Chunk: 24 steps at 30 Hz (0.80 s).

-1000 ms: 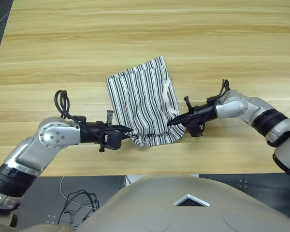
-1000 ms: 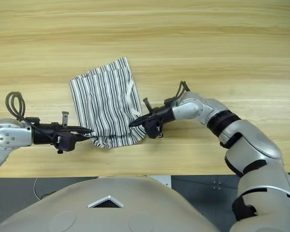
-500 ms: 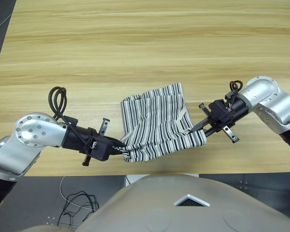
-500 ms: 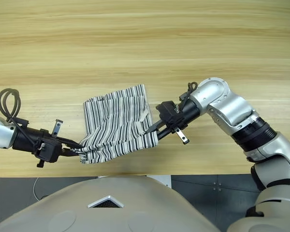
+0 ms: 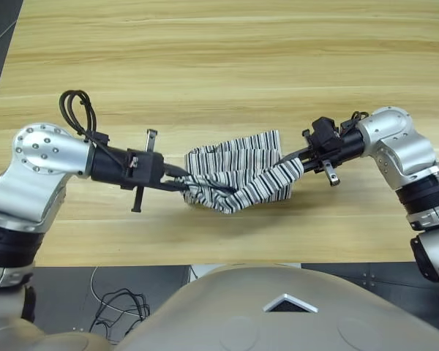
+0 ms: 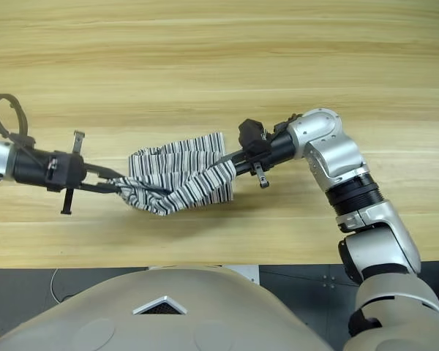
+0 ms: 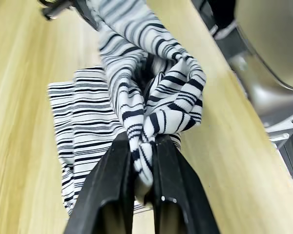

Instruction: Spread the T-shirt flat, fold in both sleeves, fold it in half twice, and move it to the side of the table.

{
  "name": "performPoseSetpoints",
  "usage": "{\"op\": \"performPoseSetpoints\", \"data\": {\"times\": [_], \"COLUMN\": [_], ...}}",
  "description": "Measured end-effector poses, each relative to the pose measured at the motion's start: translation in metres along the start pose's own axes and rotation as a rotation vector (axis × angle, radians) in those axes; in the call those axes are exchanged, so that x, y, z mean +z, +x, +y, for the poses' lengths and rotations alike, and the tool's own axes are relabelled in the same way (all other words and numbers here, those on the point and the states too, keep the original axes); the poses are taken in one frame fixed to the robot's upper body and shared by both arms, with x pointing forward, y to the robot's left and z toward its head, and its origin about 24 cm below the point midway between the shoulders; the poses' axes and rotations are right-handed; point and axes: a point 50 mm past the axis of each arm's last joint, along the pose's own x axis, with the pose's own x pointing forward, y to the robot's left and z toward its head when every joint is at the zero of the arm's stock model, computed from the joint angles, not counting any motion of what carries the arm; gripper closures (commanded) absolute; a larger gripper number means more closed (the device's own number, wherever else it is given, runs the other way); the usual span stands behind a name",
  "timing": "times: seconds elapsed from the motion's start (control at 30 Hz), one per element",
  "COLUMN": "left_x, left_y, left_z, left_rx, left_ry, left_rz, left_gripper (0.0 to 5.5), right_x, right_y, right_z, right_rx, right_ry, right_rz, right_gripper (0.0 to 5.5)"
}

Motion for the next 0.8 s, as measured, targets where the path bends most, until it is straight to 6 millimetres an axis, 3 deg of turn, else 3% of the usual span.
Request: {"op": "performPoseSetpoints", "data": {"times": [0.3, 0.37, 0.4, 0.6, 0.7, 0.8], "left_x": [-0.042, -0.057, -0.063, -0.085, -0.097, -0.110], "left_y": [0.003, 0.008, 0.011, 0.021, 0.003, -0.029], "left_z": [0.024, 0.025, 0.025, 0.040, 0.054, 0.067], "left_rx": [0.072, 0.077, 0.080, 0.139, 0.251, 0.450], "left_ry": [-0.164, -0.227, -0.248, -0.372, -0.431, -0.536], "left_rz": [0.024, 0.056, 0.066, 0.060, 0.060, 0.047], "left_gripper": [5.20, 5.20, 4.85, 4.12, 4.12, 4.12], "right_x": [-0.015, -0.016, -0.017, -0.029, -0.030, -0.031], "right_y": [0.000, 0.001, 0.001, 0.007, 0.004, -0.007], "right_z": [-0.030, -0.039, -0.042, -0.054, -0.062, -0.069], "right_rx": [-0.141, -0.183, -0.205, -0.306, -0.382, -0.489], "right_ry": [0.031, 0.028, 0.031, 0.053, 0.055, 0.060], "right_rz": [-0.014, -0.010, -0.003, 0.020, 0.043, 0.060], "right_gripper": [5.40, 4.90, 4.74, 3.86, 3.86, 3.86]}}
